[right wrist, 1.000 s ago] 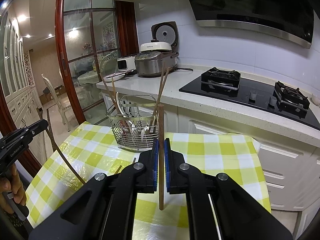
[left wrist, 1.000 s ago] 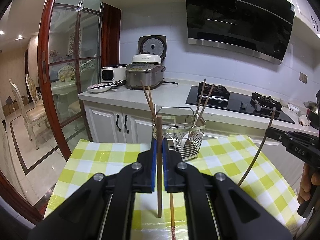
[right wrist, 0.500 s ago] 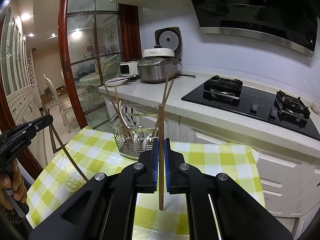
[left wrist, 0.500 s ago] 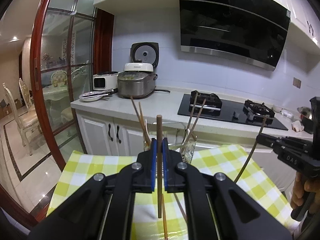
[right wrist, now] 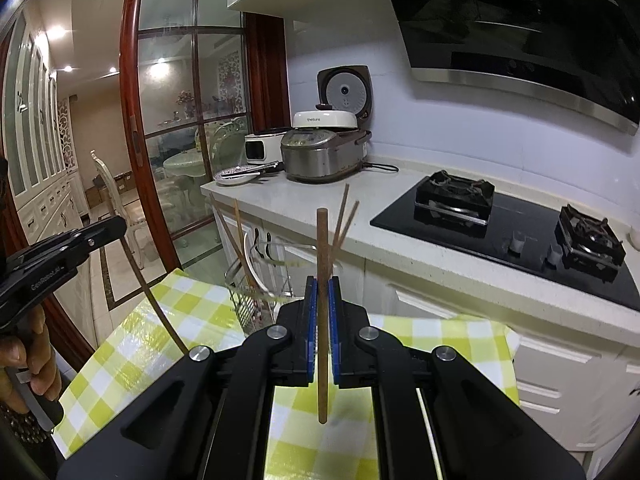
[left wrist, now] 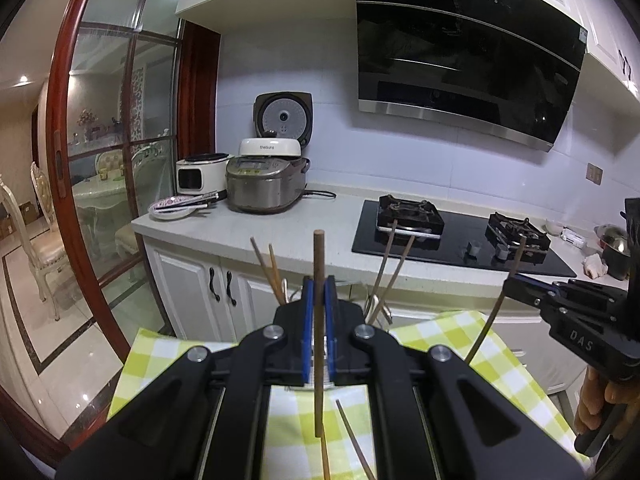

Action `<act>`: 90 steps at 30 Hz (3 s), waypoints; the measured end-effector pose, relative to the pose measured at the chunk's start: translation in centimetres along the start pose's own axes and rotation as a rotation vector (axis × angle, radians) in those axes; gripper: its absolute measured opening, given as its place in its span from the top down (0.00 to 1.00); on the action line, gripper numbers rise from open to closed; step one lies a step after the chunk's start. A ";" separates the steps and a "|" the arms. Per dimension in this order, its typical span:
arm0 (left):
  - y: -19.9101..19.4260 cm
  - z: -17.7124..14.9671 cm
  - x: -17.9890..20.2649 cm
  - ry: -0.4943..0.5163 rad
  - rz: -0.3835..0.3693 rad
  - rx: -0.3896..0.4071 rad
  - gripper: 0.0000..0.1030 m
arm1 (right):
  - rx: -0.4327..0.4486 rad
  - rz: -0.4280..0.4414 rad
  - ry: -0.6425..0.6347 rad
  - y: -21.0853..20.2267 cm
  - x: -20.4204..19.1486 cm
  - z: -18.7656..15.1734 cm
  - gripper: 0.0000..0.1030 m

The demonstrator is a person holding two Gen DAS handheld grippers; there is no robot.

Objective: Organize utensils
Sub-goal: 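Carry both chopsticks over the rack and lower them upright inside, then open both tools to release the chopsticks into the wire rack, then move both open tools down to the last wooden chopsticks on the cloth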

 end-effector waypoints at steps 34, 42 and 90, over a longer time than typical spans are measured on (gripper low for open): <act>8.1 7.9 -0.2 -0.046 0.042 0.097 0.95 | 0.119 0.036 -0.009 8.7 -1.3 12.6 0.94; 10.5 5.7 -0.9 -0.061 0.054 0.060 0.95 | 0.073 0.027 0.008 12.4 -0.5 10.1 0.94; 6.9 -14.3 -2.3 -0.090 0.104 -0.173 0.21 | -0.066 -0.101 0.155 8.3 5.5 -11.1 0.18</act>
Point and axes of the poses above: each gripper's, at about its wrist camera, not at the fingertips, and y roughly the way its jaws point, x to its right, z to its top, the point moved 5 cm from there along y, roughly the way its jaws point, and after that the axes turned 7 degrees about z, right-handed, at the moved point
